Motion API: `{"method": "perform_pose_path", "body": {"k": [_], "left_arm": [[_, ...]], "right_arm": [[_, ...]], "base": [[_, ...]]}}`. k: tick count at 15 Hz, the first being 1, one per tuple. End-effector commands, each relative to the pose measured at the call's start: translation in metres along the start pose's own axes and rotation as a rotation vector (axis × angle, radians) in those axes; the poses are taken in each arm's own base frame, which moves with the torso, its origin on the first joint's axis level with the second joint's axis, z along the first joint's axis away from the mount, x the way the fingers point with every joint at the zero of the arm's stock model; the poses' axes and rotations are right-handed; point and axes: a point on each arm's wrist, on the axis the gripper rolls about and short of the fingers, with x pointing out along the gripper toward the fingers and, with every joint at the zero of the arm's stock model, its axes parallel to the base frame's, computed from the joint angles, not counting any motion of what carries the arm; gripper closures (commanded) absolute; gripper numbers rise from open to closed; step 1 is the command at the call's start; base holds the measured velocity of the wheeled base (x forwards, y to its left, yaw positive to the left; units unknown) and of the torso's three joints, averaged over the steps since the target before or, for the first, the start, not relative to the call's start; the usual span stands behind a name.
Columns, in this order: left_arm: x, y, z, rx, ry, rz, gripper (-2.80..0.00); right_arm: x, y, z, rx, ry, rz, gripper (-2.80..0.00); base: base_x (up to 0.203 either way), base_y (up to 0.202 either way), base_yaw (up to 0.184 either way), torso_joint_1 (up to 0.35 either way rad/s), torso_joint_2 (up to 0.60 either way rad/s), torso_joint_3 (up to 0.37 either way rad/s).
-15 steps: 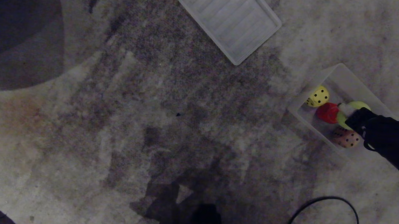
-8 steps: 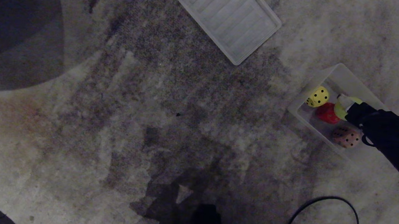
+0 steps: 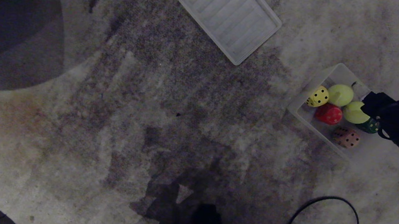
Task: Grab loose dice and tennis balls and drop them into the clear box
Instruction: Put the ball in the box
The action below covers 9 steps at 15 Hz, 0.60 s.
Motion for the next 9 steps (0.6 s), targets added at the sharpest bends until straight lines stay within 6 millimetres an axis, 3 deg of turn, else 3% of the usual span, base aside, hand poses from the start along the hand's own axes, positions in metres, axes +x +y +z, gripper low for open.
{"method": "perform_pose_path", "body": {"k": [1, 2, 3, 9], "left_arm": [[0.0, 0.0, 0.0, 0.0, 0.003, 0.001, 0.0], [0.0, 0.0, 0.0, 0.0, 0.003, -0.001, 0.0], [0.0, 0.0, 0.0, 0.0, 0.003, 0.001, 0.0], [0.0, 0.0, 0.0, 0.0, 0.003, 0.001, 0.0]], "right_arm": [[-0.029, 0.008, 0.02, 0.009, -0.032, 0.047, -2.8], [-0.044, 0.009, 0.023, 0.009, -0.016, 0.077, -2.8], [-0.061, 0.01, 0.025, 0.007, 0.009, 0.106, 0.0], [-0.163, 0.001, 0.014, -0.105, 0.265, 0.092, 0.0]], "base": [[0.0, 0.0, 0.0, 0.0, 0.0, 0.0], [0.0, 0.0, 0.0, 0.0, 0.0, 0.0], [0.0, 0.0, 0.0, 0.0, 0.0, 0.0], [0.0, 0.0, 0.0, 0.0, 0.0, 0.0]]}}
